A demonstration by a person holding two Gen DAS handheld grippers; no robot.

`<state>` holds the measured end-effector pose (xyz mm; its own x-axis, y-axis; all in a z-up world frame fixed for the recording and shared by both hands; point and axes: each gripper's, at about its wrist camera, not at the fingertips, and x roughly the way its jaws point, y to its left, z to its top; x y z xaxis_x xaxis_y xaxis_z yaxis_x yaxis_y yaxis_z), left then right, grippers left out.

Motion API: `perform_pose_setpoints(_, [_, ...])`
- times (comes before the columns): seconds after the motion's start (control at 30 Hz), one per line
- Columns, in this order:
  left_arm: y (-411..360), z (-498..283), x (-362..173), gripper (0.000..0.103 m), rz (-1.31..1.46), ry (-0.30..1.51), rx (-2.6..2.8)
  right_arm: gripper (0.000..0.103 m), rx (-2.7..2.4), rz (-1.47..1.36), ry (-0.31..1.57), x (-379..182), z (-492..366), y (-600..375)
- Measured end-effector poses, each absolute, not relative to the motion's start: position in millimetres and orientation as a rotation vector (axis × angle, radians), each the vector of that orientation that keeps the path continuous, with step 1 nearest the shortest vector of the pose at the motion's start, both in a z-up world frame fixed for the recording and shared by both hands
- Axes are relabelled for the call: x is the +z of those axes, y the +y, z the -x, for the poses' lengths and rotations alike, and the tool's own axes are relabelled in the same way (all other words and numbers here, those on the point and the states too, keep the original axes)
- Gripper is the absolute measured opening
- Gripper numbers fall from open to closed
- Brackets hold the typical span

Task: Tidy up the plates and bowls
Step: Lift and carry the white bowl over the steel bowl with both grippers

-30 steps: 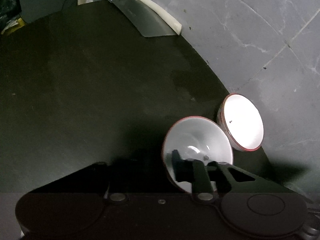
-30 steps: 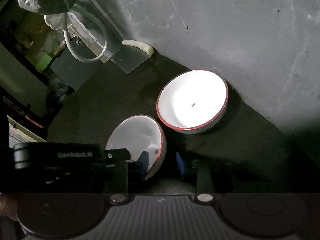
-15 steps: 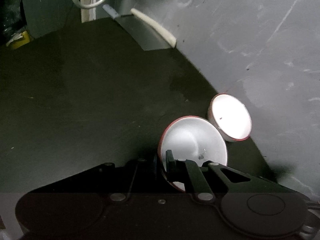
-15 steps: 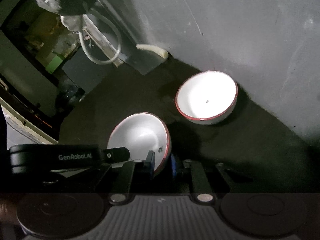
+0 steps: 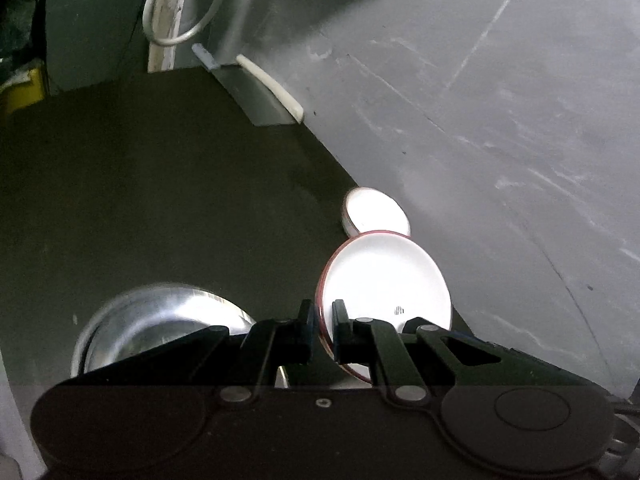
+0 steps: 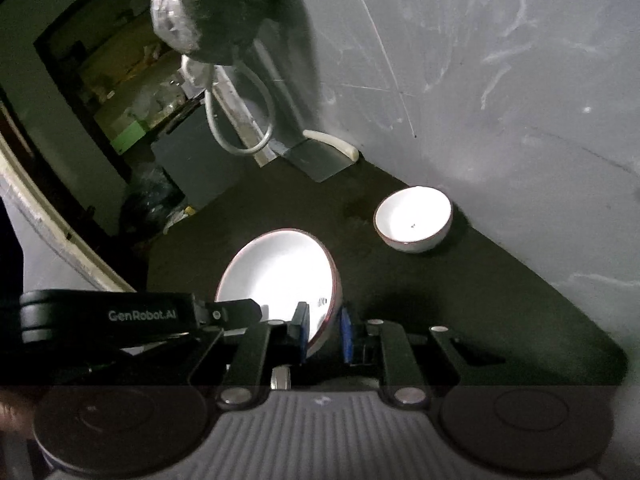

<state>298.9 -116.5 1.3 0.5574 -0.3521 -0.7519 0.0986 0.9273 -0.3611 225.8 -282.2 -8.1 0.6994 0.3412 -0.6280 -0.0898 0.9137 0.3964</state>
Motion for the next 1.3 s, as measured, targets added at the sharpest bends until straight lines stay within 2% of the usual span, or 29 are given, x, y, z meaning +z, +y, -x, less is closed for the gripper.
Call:
perform_pose_setpoints(0.47, [-133,-239,-36,0.010,0.327,1.074,-0.357,0.019,0.184,-0.261,0.879,-13,-158,-291])
perform_pose_setpoints(1.3, [-131,-254,-74,0.012,0.275,1.178,-0.330,0.020,0.195,-0.270,1.023,-45,-177,-287])
